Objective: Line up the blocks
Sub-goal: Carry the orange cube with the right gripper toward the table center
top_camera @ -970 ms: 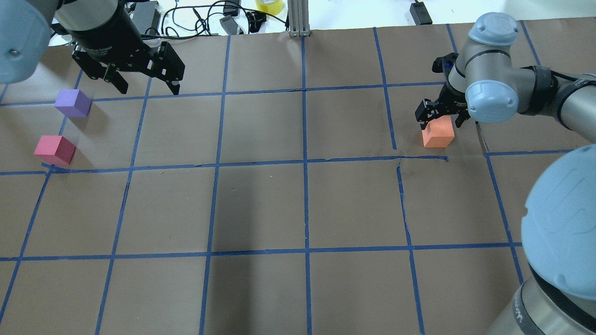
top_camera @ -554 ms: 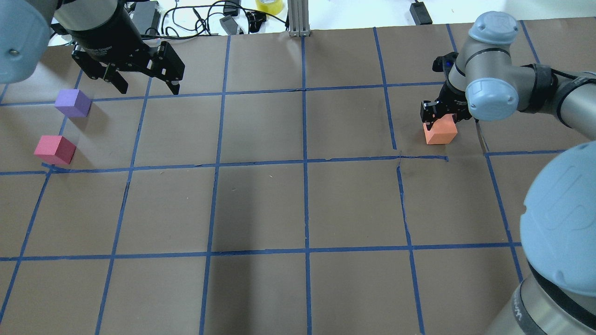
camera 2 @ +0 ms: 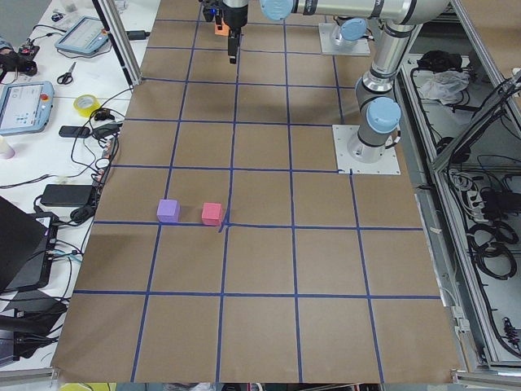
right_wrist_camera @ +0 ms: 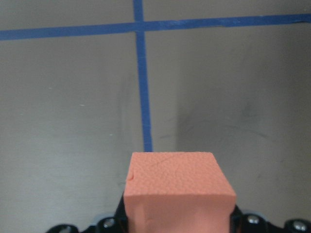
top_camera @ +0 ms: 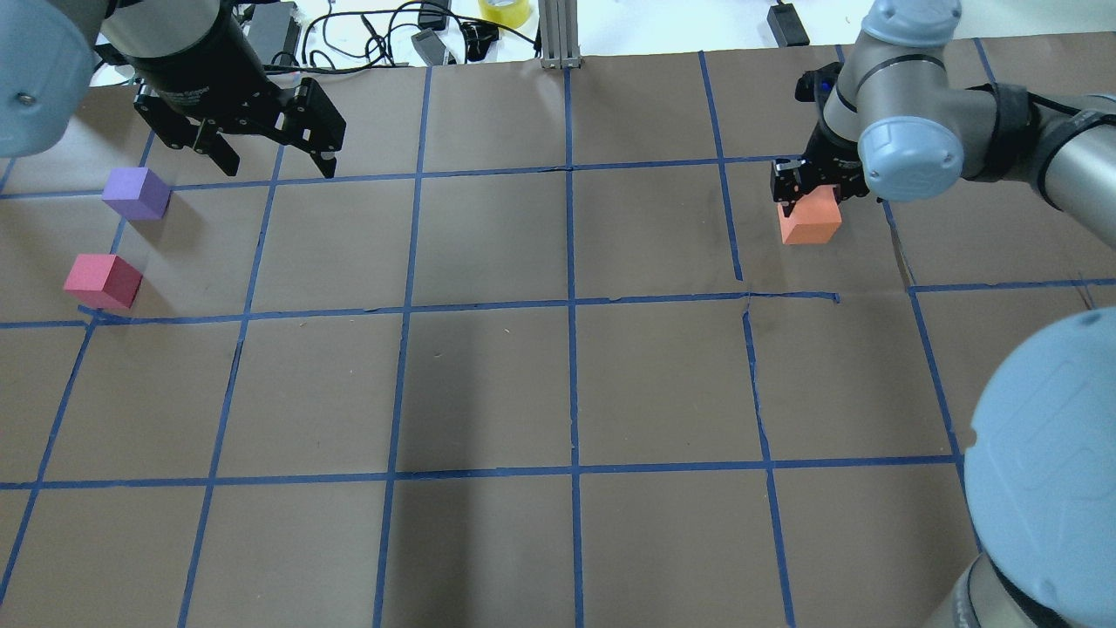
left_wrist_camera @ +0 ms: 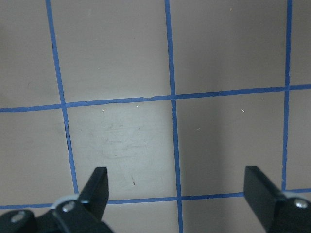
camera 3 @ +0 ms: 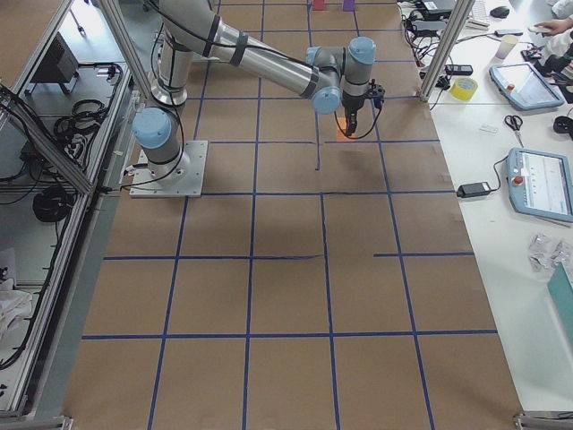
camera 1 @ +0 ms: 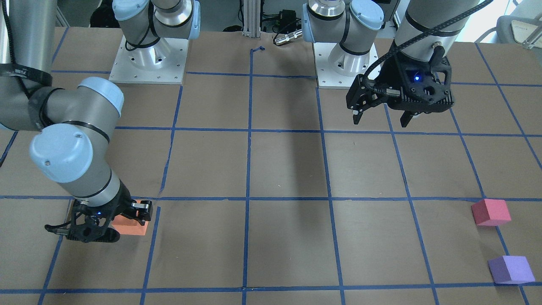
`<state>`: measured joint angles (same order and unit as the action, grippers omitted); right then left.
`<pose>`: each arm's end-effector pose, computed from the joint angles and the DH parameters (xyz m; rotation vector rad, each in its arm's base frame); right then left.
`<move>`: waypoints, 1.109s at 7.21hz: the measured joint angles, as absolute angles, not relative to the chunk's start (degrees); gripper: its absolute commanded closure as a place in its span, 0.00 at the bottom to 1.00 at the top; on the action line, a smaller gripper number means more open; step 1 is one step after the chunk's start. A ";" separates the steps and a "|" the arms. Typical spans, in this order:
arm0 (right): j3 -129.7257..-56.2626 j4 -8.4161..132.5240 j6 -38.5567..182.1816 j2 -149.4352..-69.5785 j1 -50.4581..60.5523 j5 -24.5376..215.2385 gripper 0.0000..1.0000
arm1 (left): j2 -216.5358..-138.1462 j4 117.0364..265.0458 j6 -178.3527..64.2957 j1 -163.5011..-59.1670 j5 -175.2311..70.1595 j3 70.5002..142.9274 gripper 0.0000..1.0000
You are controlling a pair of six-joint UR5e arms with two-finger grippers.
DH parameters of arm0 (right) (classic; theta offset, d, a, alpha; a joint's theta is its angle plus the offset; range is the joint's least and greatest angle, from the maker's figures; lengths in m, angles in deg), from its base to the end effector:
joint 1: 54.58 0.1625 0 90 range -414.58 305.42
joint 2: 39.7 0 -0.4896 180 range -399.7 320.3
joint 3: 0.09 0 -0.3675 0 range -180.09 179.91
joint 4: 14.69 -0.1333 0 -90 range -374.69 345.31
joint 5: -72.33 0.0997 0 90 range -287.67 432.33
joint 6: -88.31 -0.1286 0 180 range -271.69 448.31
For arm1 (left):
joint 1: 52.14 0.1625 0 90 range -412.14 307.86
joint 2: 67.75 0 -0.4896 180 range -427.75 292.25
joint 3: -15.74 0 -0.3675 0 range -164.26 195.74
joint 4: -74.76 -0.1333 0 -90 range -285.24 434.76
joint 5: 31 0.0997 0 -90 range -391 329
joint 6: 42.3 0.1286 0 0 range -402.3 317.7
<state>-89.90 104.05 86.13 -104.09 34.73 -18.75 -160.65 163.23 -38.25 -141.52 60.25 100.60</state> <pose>0.1230 -0.6521 0.3237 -0.0790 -3.1212 0.0909 -0.1251 -0.5013 0.5441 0.0921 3.1141 -0.1011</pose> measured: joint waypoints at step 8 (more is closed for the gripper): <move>-78.37 104.95 62.10 -91.55 53.42 -18.40 0.99 | -160.49 163.38 -38.22 -141.52 60.32 100.65 0.00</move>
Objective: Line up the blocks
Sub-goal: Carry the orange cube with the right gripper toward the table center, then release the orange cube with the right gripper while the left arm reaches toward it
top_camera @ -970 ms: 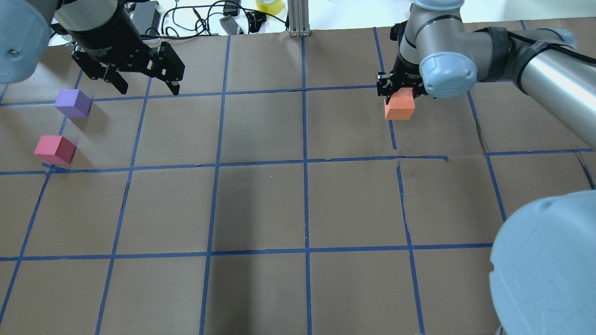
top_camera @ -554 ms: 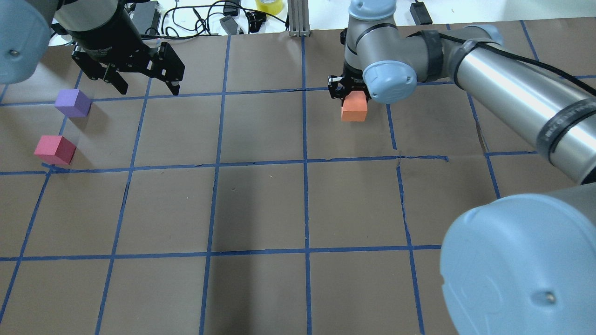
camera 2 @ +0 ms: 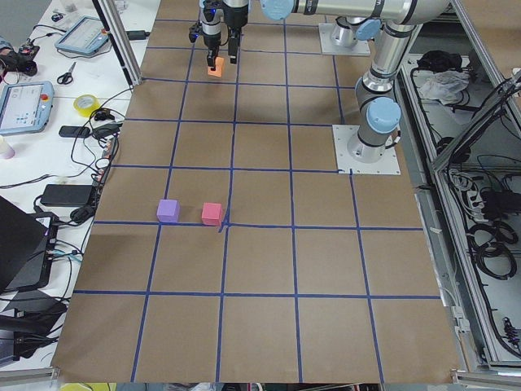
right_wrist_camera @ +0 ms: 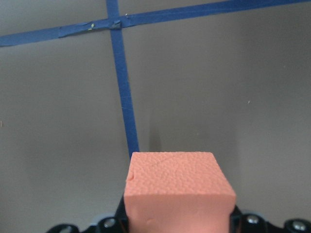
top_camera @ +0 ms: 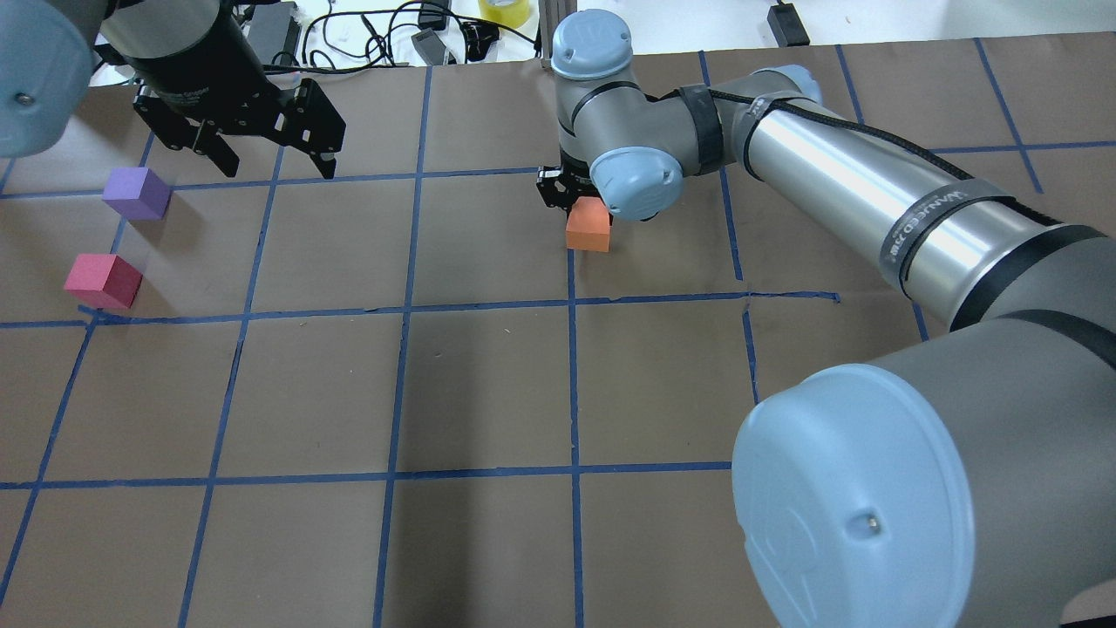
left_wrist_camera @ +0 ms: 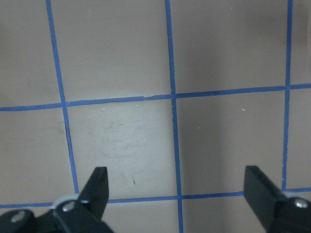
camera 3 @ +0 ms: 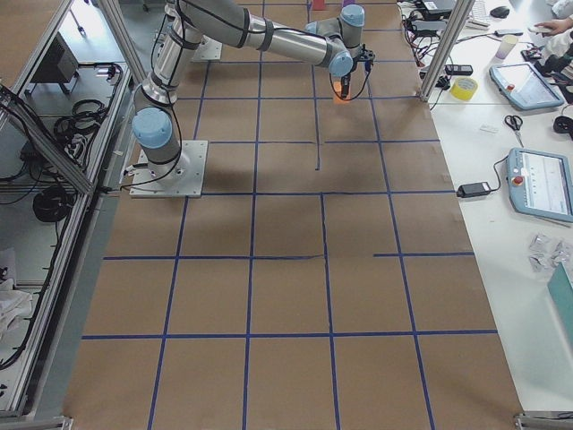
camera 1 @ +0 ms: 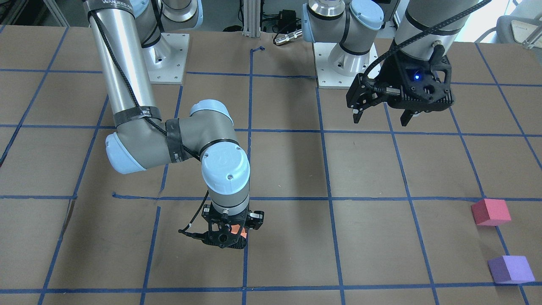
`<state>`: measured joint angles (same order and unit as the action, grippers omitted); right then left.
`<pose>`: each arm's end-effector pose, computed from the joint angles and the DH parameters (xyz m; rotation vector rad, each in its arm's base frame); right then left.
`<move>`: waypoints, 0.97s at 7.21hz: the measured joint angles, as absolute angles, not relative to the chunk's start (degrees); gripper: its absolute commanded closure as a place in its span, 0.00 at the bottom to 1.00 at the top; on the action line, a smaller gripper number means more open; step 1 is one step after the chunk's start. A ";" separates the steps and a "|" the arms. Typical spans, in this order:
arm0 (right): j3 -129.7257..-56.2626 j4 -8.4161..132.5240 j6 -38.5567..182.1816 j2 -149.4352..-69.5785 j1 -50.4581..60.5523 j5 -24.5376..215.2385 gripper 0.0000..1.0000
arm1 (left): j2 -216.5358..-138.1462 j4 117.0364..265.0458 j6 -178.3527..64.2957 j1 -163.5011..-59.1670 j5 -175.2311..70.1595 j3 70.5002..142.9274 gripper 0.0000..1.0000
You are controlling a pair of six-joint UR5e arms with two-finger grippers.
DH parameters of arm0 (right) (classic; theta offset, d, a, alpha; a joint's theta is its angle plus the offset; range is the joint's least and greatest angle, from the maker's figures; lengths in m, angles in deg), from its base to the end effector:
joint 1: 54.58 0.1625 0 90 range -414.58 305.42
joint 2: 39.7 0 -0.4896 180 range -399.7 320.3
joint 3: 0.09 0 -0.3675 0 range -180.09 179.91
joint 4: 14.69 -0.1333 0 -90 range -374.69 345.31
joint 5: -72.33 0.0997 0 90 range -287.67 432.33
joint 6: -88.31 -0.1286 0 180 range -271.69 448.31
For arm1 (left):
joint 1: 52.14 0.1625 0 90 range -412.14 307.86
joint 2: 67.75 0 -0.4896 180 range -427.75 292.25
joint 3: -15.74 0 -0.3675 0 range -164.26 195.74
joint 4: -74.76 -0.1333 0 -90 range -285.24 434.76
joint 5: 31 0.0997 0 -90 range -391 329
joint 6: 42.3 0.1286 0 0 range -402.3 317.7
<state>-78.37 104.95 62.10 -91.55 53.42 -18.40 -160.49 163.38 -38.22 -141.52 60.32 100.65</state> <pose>0.3534 -0.6615 0.2611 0.2247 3.1230 -0.0888 -0.1249 -0.4998 0.5448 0.0929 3.1129 -0.0999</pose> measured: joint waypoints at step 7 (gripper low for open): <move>-77.43 104.82 56.20 -89.88 57.27 -15.62 0.00 | -160.54 163.27 -38.20 -141.56 60.32 100.65 0.00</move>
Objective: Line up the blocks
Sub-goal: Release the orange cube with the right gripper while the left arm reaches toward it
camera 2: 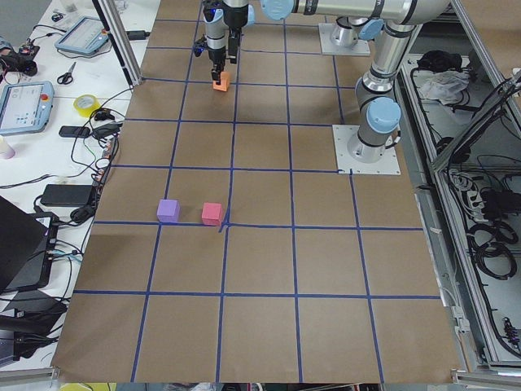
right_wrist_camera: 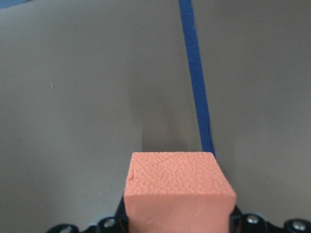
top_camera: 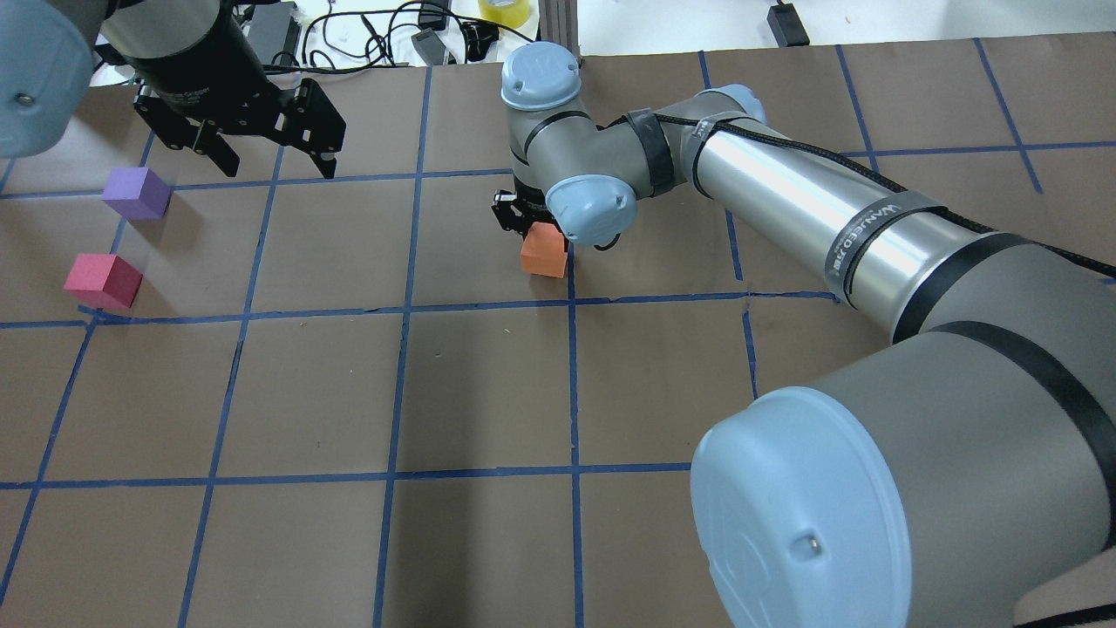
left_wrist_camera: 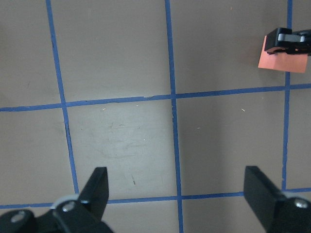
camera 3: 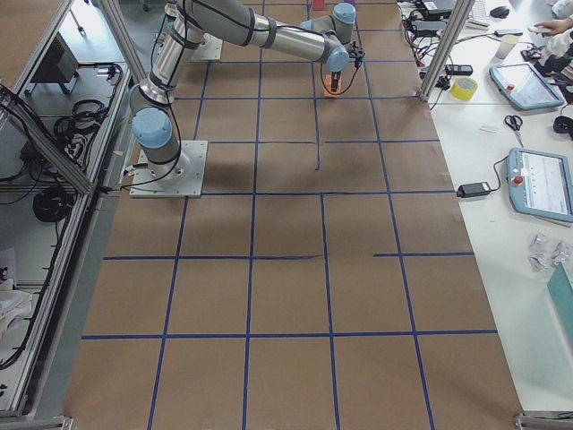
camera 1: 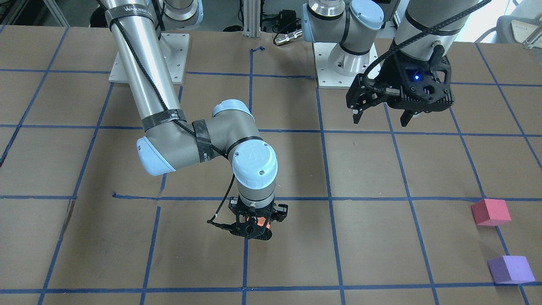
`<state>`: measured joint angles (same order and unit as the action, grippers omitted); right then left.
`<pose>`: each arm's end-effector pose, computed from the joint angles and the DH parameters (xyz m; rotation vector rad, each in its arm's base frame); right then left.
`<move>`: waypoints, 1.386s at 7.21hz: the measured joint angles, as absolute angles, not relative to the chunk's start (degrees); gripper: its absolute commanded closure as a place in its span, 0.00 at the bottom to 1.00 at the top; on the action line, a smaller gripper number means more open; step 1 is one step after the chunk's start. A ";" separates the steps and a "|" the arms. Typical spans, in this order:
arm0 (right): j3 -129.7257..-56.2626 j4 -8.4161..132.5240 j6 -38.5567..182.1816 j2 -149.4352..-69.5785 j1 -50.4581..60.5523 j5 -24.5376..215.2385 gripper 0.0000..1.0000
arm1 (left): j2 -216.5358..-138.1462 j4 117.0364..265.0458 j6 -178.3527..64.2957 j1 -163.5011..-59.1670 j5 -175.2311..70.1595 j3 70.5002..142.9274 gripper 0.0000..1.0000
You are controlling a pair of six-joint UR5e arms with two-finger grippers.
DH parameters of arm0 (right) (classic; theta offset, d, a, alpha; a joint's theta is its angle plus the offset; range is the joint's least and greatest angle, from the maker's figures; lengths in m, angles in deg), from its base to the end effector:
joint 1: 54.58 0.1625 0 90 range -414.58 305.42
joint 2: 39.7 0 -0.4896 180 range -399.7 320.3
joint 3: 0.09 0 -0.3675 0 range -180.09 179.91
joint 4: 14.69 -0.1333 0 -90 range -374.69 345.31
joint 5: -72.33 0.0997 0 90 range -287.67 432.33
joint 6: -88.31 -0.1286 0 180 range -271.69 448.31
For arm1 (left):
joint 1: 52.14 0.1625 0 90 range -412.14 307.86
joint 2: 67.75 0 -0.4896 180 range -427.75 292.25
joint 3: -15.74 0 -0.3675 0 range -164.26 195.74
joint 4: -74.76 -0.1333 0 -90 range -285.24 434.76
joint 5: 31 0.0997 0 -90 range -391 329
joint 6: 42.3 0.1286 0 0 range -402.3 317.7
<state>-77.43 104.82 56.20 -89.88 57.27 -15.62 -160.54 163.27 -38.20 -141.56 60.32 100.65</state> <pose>0.4054 -0.6405 0.2465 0.2752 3.0787 -0.0314 -0.1253 -0.5003 0.5446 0.0945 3.1128 -0.1015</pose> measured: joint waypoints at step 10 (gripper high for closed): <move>-78.63 81.99 73.15 -110.67 42.78 -17.08 0.00 | -165.43 153.04 -37.84 -140.96 60.07 105.69 0.00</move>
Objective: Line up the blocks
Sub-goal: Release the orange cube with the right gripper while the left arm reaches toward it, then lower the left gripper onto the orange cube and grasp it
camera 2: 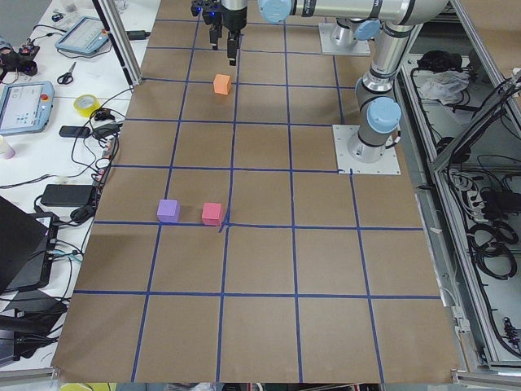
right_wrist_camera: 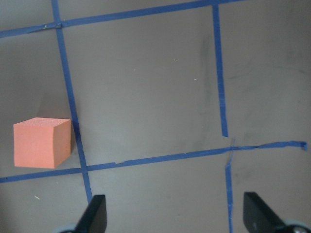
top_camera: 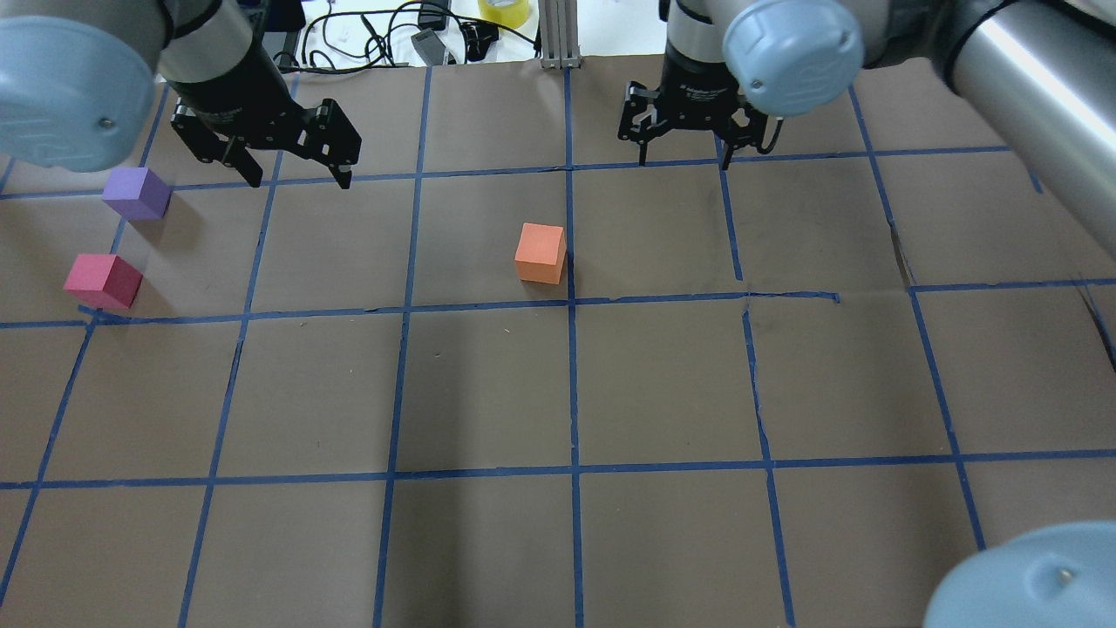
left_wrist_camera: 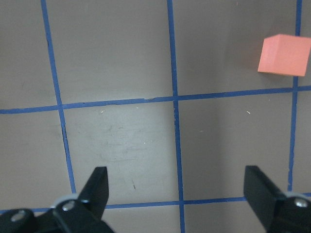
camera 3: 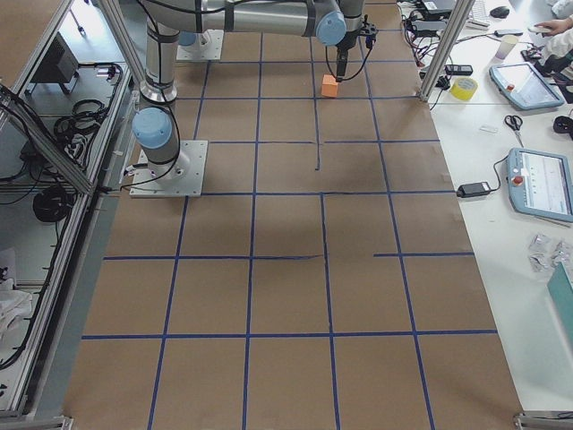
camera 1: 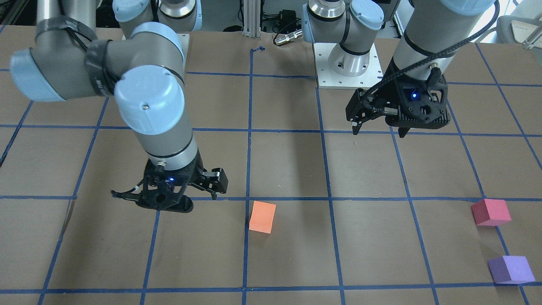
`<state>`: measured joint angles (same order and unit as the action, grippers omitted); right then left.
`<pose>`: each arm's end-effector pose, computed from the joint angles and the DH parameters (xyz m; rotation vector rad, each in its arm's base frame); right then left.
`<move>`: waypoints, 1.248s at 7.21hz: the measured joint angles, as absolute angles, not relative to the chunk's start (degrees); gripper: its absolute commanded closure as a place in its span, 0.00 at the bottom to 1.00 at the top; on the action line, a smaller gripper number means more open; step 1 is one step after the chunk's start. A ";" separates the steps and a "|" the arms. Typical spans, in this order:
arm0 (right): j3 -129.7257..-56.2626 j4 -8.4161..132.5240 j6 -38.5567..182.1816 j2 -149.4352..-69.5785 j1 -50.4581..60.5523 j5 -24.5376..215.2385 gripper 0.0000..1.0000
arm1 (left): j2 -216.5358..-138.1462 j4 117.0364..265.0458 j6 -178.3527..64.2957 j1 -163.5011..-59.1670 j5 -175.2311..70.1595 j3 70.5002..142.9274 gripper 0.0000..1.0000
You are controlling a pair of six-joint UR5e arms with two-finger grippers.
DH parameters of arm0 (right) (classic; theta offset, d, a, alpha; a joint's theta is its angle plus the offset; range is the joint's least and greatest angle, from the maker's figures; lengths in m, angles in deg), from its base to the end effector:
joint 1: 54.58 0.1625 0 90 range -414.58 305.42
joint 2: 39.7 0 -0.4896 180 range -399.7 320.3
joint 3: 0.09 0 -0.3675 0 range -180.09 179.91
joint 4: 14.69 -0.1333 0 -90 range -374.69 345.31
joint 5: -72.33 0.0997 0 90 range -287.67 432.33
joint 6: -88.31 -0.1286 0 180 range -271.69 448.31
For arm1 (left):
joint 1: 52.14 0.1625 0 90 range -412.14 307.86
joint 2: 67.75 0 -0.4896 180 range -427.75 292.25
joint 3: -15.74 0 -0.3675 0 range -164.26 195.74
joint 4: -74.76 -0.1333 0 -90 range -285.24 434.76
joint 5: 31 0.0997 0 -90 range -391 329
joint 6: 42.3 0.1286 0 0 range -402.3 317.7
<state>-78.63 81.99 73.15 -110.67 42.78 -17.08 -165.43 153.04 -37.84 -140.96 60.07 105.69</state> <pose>0.2131 -0.5993 0.4468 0.2133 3.1271 0.0270 -0.1198 -0.5409 0.4778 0.0882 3.1163 -0.1098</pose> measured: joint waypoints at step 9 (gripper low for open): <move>-81.33 75.26 80.01 -119.31 37.99 -19.78 0.00 | -180.03 126.09 -42.29 -147.52 55.83 110.90 0.00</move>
<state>-81.33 75.26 80.01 -119.31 37.99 -19.78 -180.03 126.09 -42.29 -147.52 55.83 110.90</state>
